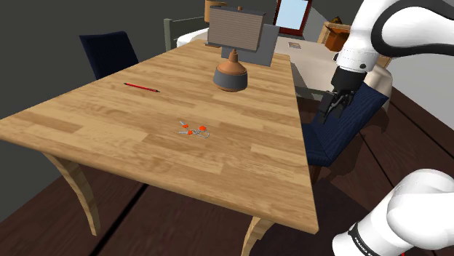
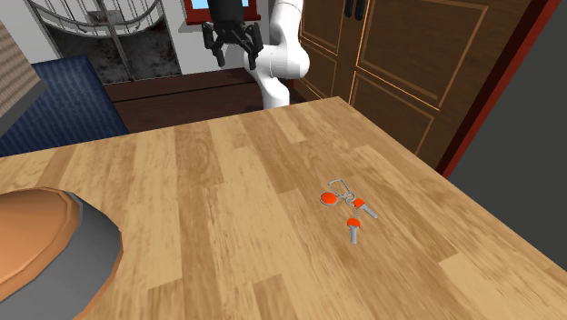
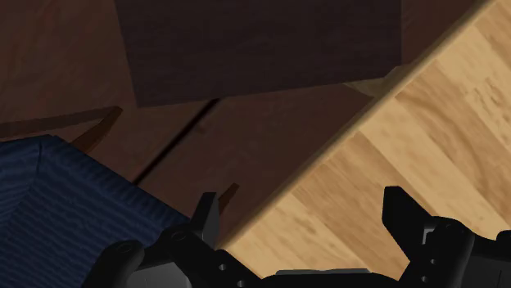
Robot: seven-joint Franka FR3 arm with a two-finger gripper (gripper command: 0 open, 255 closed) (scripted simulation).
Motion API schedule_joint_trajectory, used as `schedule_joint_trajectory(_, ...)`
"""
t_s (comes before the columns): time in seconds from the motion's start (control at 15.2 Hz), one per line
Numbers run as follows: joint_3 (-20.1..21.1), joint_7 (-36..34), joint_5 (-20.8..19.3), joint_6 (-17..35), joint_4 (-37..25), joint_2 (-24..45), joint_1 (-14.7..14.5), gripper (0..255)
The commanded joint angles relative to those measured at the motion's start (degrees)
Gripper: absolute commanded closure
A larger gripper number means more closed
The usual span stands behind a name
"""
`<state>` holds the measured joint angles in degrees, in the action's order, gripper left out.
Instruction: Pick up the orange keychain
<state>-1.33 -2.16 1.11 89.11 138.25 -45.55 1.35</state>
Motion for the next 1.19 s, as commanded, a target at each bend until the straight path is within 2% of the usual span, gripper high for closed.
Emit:
schedule_joint_trajectory(0.0, 0.0, 0.0, 0.0, 0.0, 0.0, 0.0, 0.0, 0)
schedule_joint_trajectory(0.59, 7.1, -5.3, 3.4, 8.5, -8.4, 15.9, -3.6, 0)
schedule_joint_trajectory(1.12, 12.8, -10.3, 2.8, 13.0, -20.1, 31.2, -5.8, 0)
